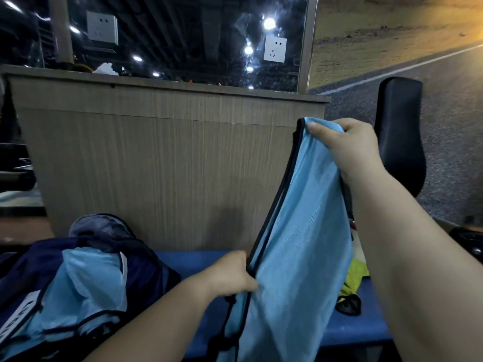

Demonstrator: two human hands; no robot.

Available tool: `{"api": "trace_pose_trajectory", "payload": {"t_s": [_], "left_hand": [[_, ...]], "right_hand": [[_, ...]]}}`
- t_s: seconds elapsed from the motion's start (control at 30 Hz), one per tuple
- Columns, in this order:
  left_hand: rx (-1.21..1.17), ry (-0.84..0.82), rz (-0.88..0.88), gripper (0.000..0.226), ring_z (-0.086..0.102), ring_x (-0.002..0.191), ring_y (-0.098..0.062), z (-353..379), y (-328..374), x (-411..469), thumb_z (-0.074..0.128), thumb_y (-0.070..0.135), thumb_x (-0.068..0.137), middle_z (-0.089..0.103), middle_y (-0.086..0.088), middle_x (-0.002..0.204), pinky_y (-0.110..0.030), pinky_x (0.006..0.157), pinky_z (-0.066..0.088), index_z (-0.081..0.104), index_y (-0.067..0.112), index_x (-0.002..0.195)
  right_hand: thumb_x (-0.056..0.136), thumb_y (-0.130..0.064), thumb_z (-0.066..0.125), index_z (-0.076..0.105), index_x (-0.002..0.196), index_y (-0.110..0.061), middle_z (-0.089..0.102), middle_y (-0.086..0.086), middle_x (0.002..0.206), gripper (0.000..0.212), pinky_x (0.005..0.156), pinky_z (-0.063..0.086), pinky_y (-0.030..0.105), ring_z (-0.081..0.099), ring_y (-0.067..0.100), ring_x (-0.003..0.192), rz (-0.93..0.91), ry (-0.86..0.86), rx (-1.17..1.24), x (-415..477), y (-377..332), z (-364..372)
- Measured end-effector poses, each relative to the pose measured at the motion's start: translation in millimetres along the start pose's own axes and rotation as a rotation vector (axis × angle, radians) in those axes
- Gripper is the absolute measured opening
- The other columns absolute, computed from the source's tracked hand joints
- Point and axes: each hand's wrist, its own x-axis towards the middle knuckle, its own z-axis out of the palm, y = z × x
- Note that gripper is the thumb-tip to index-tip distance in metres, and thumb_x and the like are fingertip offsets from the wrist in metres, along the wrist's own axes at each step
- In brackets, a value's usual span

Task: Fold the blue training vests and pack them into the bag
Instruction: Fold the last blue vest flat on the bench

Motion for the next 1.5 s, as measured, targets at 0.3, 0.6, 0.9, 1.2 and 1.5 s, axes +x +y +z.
{"api": "trace_pose_trajectory", "payload": {"t_s": [0.3,0.6,0.9,1.2,1.5], "left_hand": [[-0.544,0.042,0.078,0.049,0.067,0.097,-0.019,-36.7,-22.2,0.7,0.074,0.006,0.066,0.068,-0.006,0.109,-0.029,0.083,0.056,0.062,0.010,0.113],[-0.459,-0.162,0.151,0.072,0.065,0.101,-0.021,-76.4,-10.1,32.6,0.090,0.031,0.058,0.069,-0.006,0.111,-0.031,0.083,0.055,0.061,0.008,0.119],[0.776,-0.341,-0.232,0.038,0.063,0.096,-0.014,-61.2,-45.3,123.2,0.074,0.026,0.080,0.067,0.003,0.110,-0.027,0.085,0.052,0.064,0.022,0.116],[1.125,0.226,-0.038,0.036,0.042,0.120,-0.020,18.4,-120.6,166.6,0.054,0.016,0.085,0.049,0.006,0.122,-0.041,0.095,0.029,0.051,0.029,0.119],[0.389,-0.085,-0.540,0.125,0.032,0.142,-0.022,-27.0,-153.8,140.6,0.081,0.062,0.064,0.022,-0.001,0.160,-0.033,0.113,0.032,0.006,0.022,0.156]], "right_hand": [[0.075,-0.046,0.080,0.070,0.086,-0.021,0.067,-0.004,0.080,0.029,0.071,0.051,0.029,0.063,0.013,0.077,0.143,0.170,-0.004,10.6,54.7,-35.1],[0.081,-0.046,0.073,0.067,0.084,-0.024,0.066,0.002,0.086,0.024,0.077,0.052,0.036,0.062,0.021,0.082,0.327,0.334,-0.039,3.3,146.4,-66.6],[0.088,-0.046,0.068,0.065,0.104,-0.015,0.066,0.011,0.099,0.035,0.079,0.051,0.042,0.062,0.030,0.090,0.630,0.405,-0.227,-18.6,255.2,-93.6],[0.093,-0.046,0.056,0.062,0.121,-0.015,0.064,0.015,0.112,0.042,0.083,0.050,0.046,0.060,0.037,0.098,0.759,0.383,-0.456,-46.4,325.2,-76.2],[0.097,-0.035,0.055,0.055,0.129,-0.016,0.061,0.020,0.122,0.038,0.083,0.048,0.046,0.057,0.040,0.102,0.659,0.157,-0.614,-34.5,331.5,-53.1]]}}
